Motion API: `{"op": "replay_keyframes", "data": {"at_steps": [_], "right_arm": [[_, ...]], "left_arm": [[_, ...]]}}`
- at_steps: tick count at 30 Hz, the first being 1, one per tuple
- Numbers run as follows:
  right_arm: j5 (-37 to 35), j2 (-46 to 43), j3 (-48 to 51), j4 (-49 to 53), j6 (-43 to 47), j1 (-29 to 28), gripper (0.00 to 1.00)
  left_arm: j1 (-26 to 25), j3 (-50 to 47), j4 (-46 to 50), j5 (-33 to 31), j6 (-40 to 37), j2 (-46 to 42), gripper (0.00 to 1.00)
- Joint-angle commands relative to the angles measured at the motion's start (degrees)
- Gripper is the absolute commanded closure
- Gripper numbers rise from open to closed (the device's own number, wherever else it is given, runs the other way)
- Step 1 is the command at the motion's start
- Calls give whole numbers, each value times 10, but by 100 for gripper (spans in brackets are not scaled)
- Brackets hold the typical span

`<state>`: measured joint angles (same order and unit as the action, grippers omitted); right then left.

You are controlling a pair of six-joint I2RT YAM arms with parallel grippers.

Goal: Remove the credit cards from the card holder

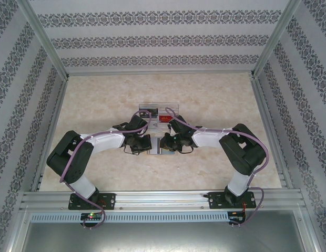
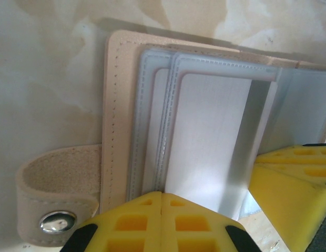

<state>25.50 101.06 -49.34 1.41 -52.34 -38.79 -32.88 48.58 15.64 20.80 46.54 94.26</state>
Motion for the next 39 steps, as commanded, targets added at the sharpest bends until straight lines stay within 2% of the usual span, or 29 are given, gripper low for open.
{"op": "replay_keyframes", "data": {"at_steps": [1, 5, 10, 24, 34, 37, 39], "right_arm": [[27, 22, -3, -24, -5, -5, 83], [37, 26, -5, -39, -10, -5, 85], [29, 17, 3, -37, -11, -3, 100], [17, -34, 49, -26, 1, 26, 100], [16, -39, 58, -25, 5, 34, 100], [29, -28, 49, -45, 1, 32, 89], [35, -17, 43, -53, -3, 30, 85]], "left_arm": [[4, -10, 27, -9, 7, 17, 100], [4, -10, 26, -7, 7, 17, 100], [4, -10, 30, -11, 6, 15, 100], [9, -5, 58, -31, 1, 0, 100], [8, 1, 59, -28, -3, 4, 100], [9, 2, 59, -25, -5, 7, 100], [9, 1, 54, -22, -4, 9, 100]]}}
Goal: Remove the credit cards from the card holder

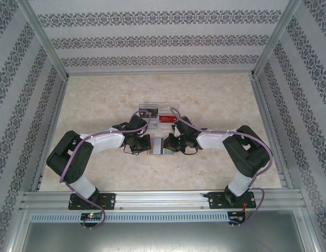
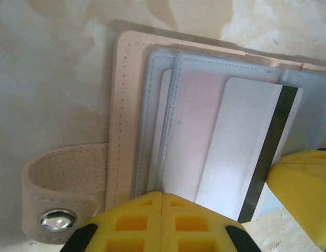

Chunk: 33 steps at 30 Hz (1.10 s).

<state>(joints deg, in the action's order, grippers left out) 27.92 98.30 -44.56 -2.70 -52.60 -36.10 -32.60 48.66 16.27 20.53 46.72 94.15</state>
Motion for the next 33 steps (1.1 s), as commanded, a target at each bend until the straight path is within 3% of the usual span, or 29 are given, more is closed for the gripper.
{"op": "replay_keyframes", "data": {"at_steps": [1, 10, 13, 19, 24, 28, 33], "right_arm": [[11, 15, -7, -16, -2, 2, 85], [6, 23, -10, -18, -6, 2, 88], [9, 23, -13, -20, -6, 2, 80], [13, 31, -23, -23, -6, -4, 80], [12, 36, -23, -22, -5, -5, 86], [10, 33, -18, -20, -5, -3, 99], [4, 18, 1, -14, -1, 9, 100]], "left_arm": [[6, 0, 47, -17, -5, 11, 100], [6, 0, 44, -14, -4, 13, 100], [6, 0, 41, -10, -4, 15, 100], [6, 0, 39, -9, -3, 16, 100], [6, -2, 39, -9, -3, 16, 100], [6, -3, 39, -10, -3, 16, 100], [6, -2, 45, -16, -6, 14, 100]]}}
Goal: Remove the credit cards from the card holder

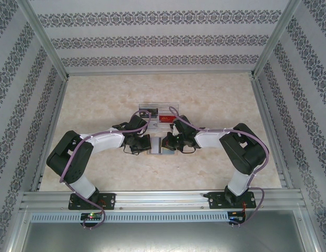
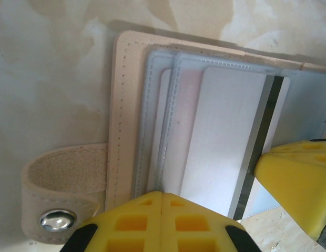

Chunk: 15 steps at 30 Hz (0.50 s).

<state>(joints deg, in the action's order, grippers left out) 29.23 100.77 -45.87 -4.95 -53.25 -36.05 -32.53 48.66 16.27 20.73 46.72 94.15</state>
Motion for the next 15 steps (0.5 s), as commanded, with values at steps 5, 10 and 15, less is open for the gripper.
{"op": "replay_keyframes", "data": {"at_steps": [5, 10, 15], "right_arm": [[-9, -39, 38, 28, 31, 31, 100], [-9, -73, 60, 45, 53, 57, 100], [-11, -118, 66, 86, 89, 71, 100]], "left_arm": [[5, -1, 52, -21, -11, 12, 100], [5, 2, 53, -19, -11, 10, 100], [5, 9, 60, -19, -13, 1, 100]]}}
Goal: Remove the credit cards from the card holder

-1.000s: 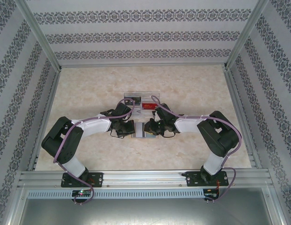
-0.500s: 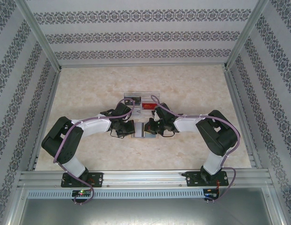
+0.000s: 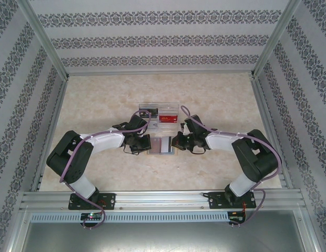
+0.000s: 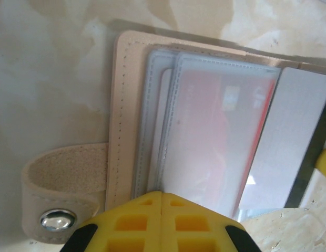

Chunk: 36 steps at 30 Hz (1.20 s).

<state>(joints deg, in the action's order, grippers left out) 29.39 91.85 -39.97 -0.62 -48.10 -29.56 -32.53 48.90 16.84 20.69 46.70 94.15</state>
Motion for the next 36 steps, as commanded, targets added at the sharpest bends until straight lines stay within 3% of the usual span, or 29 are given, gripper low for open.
{"op": "replay_keyframes", "data": {"at_steps": [1, 8, 12, 16, 22, 24, 36], "right_arm": [[-15, -37, 6, 50, 43, 8, 100], [-62, -110, -49, 173, 129, 12, 100], [-100, -136, -107, 247, 197, 10, 100], [-151, -134, -180, 318, 287, -3, 100], [-222, -104, -268, 348, 433, -49, 100], [-234, -83, -298, 352, 487, -67, 100], [-278, 91, -499, 442, 749, -143, 100]], "left_arm": [[5, 9, 57, -18, -13, -1, 100], [5, 42, 77, -16, -13, -31, 99], [6, 67, 99, -28, -11, -59, 87], [15, 80, 130, -61, 0, -103, 62], [53, 58, 176, -118, 22, -198, 8], [67, 48, 193, -133, 26, -230, 0], [160, -22, 294, -205, 49, -418, 0]]}}
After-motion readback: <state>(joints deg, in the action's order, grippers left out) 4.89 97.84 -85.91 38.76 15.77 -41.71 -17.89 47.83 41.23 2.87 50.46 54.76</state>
